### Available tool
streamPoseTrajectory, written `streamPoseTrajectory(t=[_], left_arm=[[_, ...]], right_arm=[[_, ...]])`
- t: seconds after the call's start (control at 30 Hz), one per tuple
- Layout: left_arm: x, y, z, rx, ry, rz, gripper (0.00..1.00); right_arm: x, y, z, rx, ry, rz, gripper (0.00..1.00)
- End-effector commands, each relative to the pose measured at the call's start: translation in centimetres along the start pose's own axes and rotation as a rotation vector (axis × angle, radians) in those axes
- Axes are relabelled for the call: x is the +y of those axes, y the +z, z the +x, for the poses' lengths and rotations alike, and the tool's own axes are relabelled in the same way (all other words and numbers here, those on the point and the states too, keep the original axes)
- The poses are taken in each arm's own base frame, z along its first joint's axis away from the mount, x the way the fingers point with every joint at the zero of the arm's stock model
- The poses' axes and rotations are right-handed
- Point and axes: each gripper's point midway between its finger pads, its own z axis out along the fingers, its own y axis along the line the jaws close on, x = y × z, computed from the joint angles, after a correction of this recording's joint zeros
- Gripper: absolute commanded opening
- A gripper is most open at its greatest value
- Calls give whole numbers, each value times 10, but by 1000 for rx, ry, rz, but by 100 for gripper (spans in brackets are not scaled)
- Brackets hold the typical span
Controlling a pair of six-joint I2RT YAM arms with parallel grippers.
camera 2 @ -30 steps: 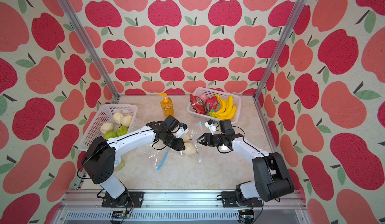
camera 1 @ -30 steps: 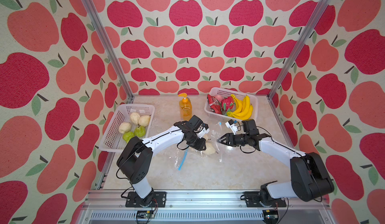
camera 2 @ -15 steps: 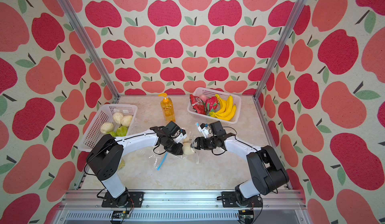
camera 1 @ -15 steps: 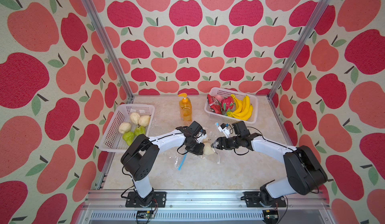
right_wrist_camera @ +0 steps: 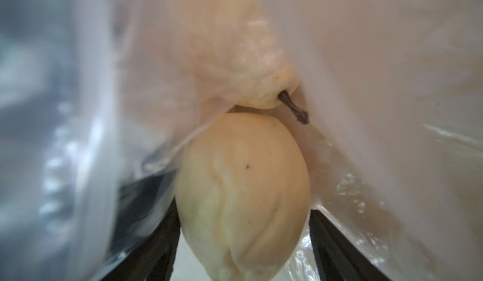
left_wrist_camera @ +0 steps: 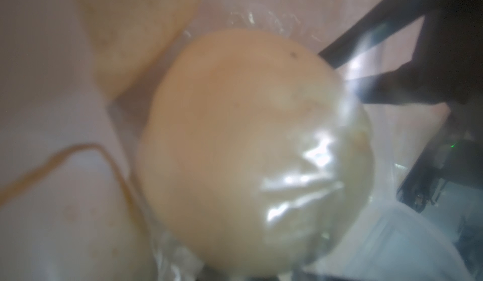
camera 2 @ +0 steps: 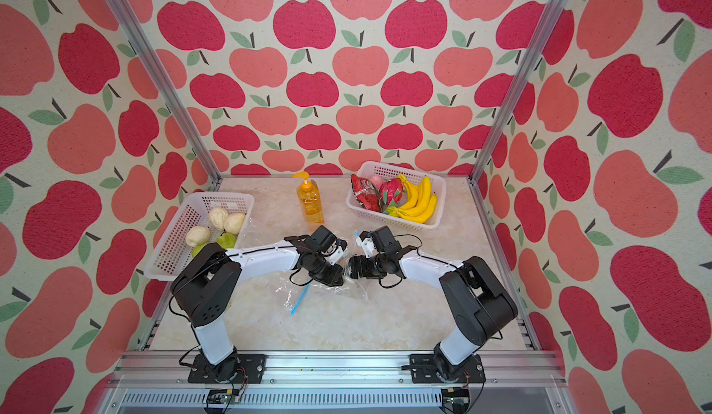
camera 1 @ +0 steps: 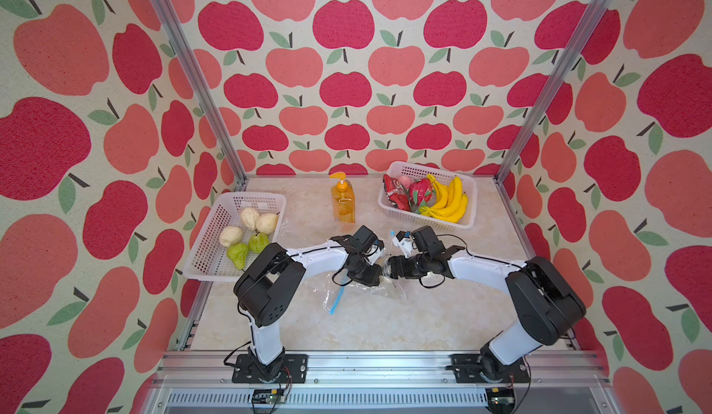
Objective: Open the zip-top bag and take out the pear
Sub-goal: Pick up the pear from the zipper food storage bag.
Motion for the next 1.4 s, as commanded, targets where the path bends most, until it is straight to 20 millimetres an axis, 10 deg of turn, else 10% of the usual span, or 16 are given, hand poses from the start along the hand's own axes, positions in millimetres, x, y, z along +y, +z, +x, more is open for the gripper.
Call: streamPoseTrajectory(t=[0.0, 0.37, 0.93, 1.1, 1.27, 1.37], left_arm=[[-2, 9, -4, 5, -2, 20, 14], [14, 10, 6, 8, -46, -27, 11], [22, 11, 4, 4, -36, -40, 13], [-14, -26, -23, -89, 60, 51, 23], [-54, -89, -56, -236, 137, 147, 67], [-66, -122, -71, -316, 139, 224, 76]], right_arm=[[-4, 10, -9, -20, 46, 37, 81], [-6, -19, -17, -74, 74, 108, 57], [-50, -149, 12, -217, 214, 243, 51], [-21, -177, -2, -291, 89, 122, 50], [12, -191, -14, -328, -51, 14, 50], [31, -199, -22, -354, -135, -52, 51]])
